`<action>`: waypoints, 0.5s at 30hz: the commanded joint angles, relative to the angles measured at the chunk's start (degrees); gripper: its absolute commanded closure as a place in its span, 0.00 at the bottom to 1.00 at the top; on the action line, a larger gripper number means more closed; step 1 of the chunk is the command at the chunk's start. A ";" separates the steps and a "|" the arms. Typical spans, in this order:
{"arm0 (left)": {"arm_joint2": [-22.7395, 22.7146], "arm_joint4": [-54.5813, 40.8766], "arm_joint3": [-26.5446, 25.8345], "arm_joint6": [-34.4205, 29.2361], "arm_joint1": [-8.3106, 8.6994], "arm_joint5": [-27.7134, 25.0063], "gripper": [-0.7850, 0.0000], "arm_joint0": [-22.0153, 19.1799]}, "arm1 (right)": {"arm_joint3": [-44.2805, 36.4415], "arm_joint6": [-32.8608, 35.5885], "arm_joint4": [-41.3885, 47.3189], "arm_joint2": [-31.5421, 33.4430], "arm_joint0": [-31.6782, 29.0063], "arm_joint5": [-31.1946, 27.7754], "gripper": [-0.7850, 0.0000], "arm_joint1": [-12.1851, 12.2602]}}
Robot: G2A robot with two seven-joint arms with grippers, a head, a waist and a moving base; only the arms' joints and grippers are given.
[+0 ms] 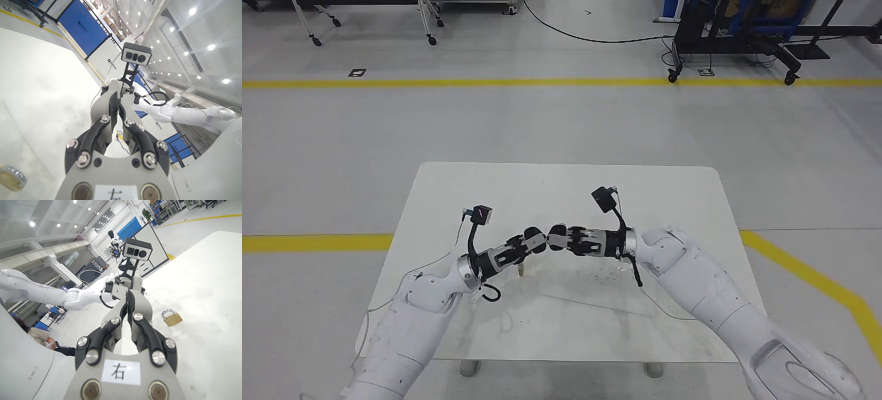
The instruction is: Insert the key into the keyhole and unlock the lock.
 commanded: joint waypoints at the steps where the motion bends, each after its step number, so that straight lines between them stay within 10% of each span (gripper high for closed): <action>1: -0.21 1.89 -0.16 1.18 0.08 -0.23 1.00 0.04 | 0.14 0.24 0.20 0.19 -0.06 0.00 0.96 -0.04; 10: -0.43 8.13 -1.52 6.59 0.20 -1.43 1.00 0.81 | 1.50 1.79 0.62 0.80 -0.51 0.00 0.72 -0.18; 15: -0.21 11.10 -2.43 9.55 0.18 -1.72 1.00 1.50 | 2.02 2.64 1.75 0.41 -0.35 0.00 0.75 -0.62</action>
